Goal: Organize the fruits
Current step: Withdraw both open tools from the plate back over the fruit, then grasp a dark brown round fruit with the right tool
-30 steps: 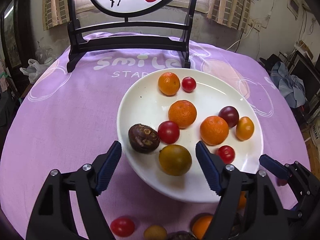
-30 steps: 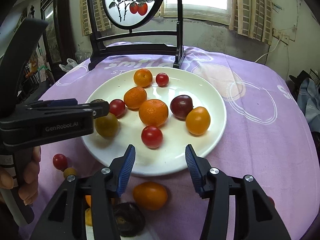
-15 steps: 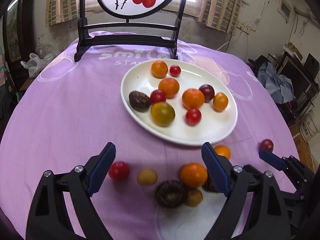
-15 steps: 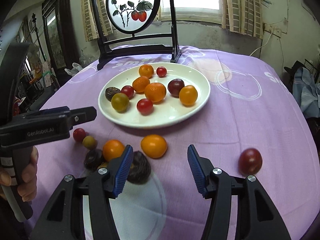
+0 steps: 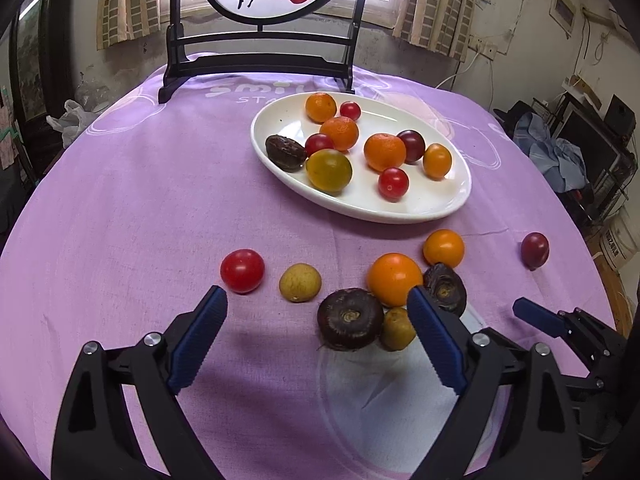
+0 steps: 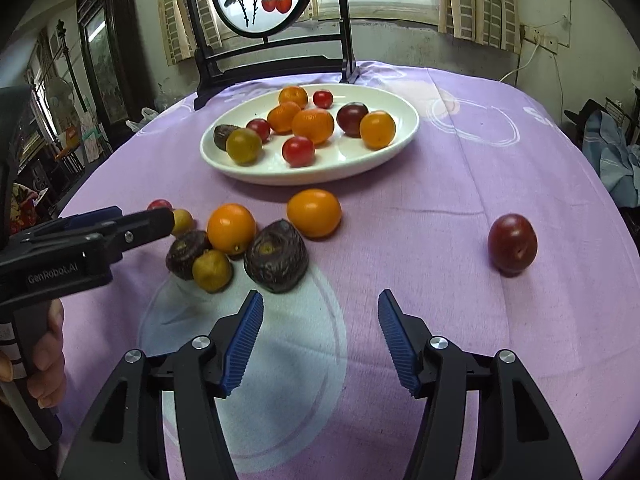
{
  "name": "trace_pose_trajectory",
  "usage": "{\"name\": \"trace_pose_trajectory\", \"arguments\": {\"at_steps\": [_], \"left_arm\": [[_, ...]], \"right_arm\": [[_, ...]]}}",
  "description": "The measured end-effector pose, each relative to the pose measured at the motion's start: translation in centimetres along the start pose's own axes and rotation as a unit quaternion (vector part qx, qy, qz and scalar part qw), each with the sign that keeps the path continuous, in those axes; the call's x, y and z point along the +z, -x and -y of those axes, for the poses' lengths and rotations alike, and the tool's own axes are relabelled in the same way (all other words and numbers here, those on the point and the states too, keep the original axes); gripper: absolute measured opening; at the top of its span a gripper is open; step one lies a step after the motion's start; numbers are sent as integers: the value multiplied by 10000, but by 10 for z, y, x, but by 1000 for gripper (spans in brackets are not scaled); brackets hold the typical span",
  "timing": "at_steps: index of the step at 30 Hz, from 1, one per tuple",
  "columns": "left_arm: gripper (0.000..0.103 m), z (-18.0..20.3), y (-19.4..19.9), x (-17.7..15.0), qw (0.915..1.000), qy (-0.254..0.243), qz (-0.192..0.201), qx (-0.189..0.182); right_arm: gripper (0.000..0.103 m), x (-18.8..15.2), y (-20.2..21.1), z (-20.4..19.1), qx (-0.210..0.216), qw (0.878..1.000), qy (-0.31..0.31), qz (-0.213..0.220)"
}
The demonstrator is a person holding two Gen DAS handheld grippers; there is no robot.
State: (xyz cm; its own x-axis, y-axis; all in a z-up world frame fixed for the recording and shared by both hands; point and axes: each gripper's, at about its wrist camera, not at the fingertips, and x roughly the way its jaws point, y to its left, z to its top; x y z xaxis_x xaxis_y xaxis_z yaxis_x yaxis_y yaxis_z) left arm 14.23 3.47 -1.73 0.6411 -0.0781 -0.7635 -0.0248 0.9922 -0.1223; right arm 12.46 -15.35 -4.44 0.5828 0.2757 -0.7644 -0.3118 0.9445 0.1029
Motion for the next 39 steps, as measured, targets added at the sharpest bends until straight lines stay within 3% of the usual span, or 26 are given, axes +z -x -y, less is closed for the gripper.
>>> {"name": "trace_pose_trajectory", "arguments": {"at_steps": [18, 39], "left_arm": [[90, -5, -6, -7, 9999, -41, -116, 7], [91, -16, -13, -5, 9992, 218, -339, -23]], "right_arm": [[61, -3, -23, -19, -497, 9973, 440, -304], [61, 27, -49, -43, -310, 9973, 584, -326]]}}
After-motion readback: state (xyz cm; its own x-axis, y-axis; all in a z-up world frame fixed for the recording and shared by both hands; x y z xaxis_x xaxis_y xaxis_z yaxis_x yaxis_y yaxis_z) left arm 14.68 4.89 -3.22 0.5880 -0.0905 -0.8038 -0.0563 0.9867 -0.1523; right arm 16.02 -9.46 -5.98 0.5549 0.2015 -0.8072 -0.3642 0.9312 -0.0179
